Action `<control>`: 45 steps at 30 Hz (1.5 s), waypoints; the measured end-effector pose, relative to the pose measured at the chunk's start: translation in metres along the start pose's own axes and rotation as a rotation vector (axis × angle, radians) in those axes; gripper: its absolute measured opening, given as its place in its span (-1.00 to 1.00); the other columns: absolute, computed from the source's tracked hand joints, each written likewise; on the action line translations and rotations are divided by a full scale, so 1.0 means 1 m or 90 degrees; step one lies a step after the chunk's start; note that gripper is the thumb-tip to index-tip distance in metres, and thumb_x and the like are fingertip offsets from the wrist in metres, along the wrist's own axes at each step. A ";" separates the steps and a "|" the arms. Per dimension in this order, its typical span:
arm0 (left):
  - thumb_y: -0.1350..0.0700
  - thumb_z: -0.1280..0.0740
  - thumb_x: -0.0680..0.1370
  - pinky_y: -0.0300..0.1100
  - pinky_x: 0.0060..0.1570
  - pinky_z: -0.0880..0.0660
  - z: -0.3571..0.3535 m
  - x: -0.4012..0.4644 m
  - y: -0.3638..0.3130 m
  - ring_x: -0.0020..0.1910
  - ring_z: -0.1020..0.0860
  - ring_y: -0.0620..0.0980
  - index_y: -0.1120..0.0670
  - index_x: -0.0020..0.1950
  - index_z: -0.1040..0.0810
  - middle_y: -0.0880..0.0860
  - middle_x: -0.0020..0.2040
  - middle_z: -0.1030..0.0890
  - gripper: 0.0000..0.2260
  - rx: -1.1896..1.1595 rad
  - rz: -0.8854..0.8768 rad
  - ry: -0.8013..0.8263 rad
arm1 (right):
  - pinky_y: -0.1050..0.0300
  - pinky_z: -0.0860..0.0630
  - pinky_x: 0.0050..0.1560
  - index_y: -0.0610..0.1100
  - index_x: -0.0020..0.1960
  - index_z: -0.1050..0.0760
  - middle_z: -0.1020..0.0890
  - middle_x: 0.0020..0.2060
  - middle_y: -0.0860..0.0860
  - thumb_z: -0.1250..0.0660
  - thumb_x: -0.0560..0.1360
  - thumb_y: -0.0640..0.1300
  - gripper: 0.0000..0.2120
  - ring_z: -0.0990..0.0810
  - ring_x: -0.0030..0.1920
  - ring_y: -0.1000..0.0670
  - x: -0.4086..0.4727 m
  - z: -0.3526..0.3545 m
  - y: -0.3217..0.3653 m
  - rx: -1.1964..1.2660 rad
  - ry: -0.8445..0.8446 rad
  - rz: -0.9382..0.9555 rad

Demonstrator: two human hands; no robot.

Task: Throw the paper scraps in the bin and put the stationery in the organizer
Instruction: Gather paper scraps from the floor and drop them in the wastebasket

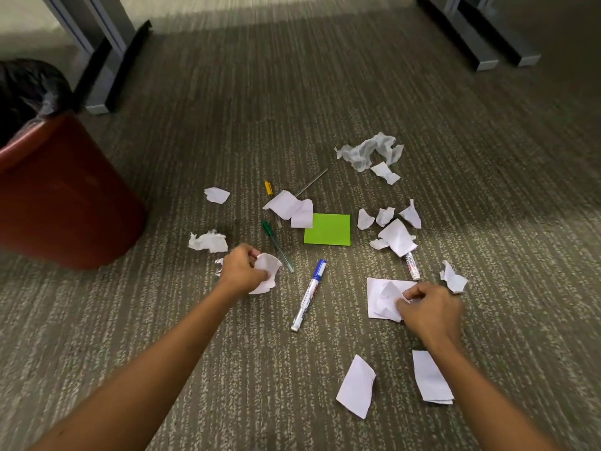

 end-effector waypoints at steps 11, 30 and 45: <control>0.10 -0.46 0.44 0.00 0.06 -0.56 -0.012 -0.013 -0.010 -0.02 -0.60 0.12 0.15 0.12 -0.59 0.13 -0.01 -0.63 -0.71 -0.106 0.027 0.064 | 0.18 -0.46 -0.13 -0.02 -0.35 -0.63 -0.73 -0.15 -0.08 -0.52 0.23 -0.17 -0.90 -0.67 -0.10 -0.16 0.003 -0.004 0.005 0.019 -0.007 -0.030; 0.36 -0.45 0.44 -0.21 -0.34 -0.59 -0.058 -0.059 -0.046 -0.23 -0.69 -0.08 0.04 -0.14 -0.71 -0.02 -0.19 -0.73 -0.78 -0.490 -0.026 0.224 | 0.09 -0.64 -0.35 -0.23 0.15 -0.50 -0.72 -0.01 -0.15 -0.52 0.28 -0.42 -0.52 -0.73 -0.14 -0.10 -0.035 -0.006 0.098 0.769 0.378 -0.243; 0.35 -0.43 0.43 -0.06 -0.22 -0.65 -0.031 -0.054 -0.036 -0.13 -0.71 0.12 0.31 0.19 -0.53 0.19 -0.04 -0.72 -0.67 -0.684 0.072 0.276 | 0.03 -0.65 -0.20 -0.14 -0.07 -0.58 -0.71 -0.10 -0.08 -0.64 0.25 -0.19 -0.67 -0.70 -0.08 -0.10 -0.030 -0.038 0.106 0.539 0.273 -0.114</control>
Point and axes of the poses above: each hand's wrist, its own x-axis towards the middle knuckle, its own z-axis out of the back of the hand, y = z × x, the point moved 2 cm from there along x, towards the middle knuckle
